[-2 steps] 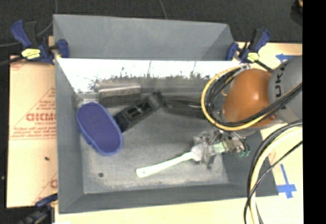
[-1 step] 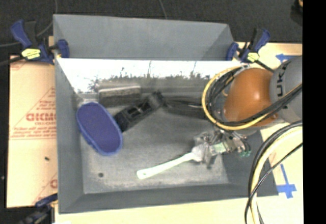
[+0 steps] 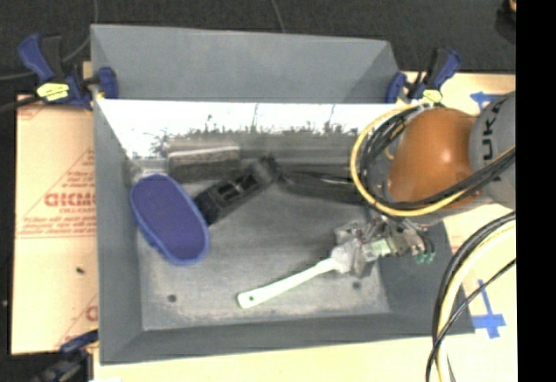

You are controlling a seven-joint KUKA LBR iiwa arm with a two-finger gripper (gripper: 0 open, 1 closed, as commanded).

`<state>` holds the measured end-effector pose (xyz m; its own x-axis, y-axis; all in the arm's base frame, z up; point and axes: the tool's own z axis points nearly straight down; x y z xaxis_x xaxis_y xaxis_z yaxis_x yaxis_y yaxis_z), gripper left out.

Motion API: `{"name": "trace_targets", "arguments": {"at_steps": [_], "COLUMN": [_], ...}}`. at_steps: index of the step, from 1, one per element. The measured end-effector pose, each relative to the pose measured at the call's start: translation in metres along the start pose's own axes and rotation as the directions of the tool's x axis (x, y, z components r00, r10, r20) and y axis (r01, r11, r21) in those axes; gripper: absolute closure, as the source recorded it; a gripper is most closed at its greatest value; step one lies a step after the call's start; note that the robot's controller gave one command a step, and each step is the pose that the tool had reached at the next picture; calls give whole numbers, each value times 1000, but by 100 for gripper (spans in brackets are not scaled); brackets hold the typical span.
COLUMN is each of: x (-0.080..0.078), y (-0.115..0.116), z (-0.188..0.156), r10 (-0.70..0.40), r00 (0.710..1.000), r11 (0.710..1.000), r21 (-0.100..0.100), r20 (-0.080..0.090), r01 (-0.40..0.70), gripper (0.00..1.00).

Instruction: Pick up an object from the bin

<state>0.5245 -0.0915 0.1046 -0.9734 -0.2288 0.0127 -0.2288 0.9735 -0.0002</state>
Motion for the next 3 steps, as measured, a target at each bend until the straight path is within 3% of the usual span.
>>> {"name": "trace_targets", "arguments": {"at_steps": [1,3], "x": [-2,-1], "y": [-1,-1], "z": [-20,-41], "r10": [1,3], "r00": [1000,1000], "r11": [1000,1000], "r21": [4,2], "r20": [9,3], "r01": [-1,-3], "gripper": [100,100]}}
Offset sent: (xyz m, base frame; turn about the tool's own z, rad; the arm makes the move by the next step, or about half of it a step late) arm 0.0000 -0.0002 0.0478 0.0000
